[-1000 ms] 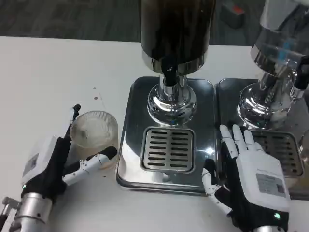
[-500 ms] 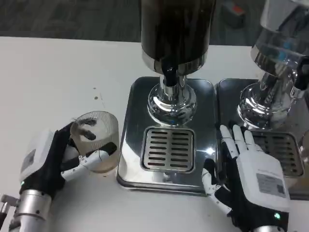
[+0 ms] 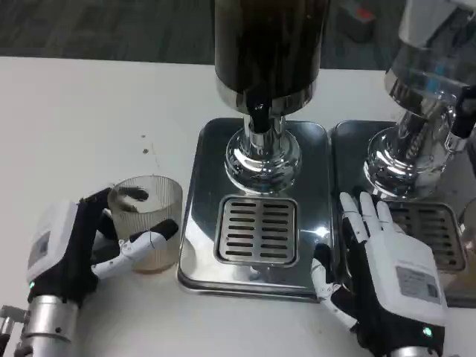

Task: Grasp the cup under the faucet to collect the drink, then remove the cup.

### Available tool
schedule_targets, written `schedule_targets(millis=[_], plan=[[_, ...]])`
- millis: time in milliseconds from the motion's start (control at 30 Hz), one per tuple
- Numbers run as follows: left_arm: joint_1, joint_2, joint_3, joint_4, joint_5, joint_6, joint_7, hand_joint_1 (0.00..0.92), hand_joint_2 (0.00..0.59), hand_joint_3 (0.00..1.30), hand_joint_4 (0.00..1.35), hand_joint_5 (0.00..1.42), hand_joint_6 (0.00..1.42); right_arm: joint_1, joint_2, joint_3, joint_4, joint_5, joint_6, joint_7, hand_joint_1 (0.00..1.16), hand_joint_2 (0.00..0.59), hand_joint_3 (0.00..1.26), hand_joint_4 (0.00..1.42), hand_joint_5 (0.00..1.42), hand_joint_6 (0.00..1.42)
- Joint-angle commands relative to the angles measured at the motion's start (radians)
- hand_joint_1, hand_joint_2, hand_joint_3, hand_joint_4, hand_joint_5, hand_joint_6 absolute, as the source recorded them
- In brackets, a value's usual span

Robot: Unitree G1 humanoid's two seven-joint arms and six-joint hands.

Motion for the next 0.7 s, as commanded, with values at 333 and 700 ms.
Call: schedule_targets(millis=[333, 700], plan=[[-0.001, -0.006, -0.005, 0.01, 0.038, -0.032, 0.058, 0.409, 0.107, 0.61, 0.72, 0.93, 1.04, -0.013, 0.004, -0.005, 0.01, 0.016, 0.008, -0.018, 0.41, 0.563, 0.07, 0.0, 0.01, 0.14], [-0.014, 0.011, -0.003, -0.044, 0.066, -0.099, 0.123, 0.451, 0.083, 0.61, 0.72, 0.93, 1.04, -0.01, 0.004, -0.003, 0.006, 0.013, 0.012, -0.026, 0.41, 0.563, 0.07, 0.0, 0.01, 0.14]])
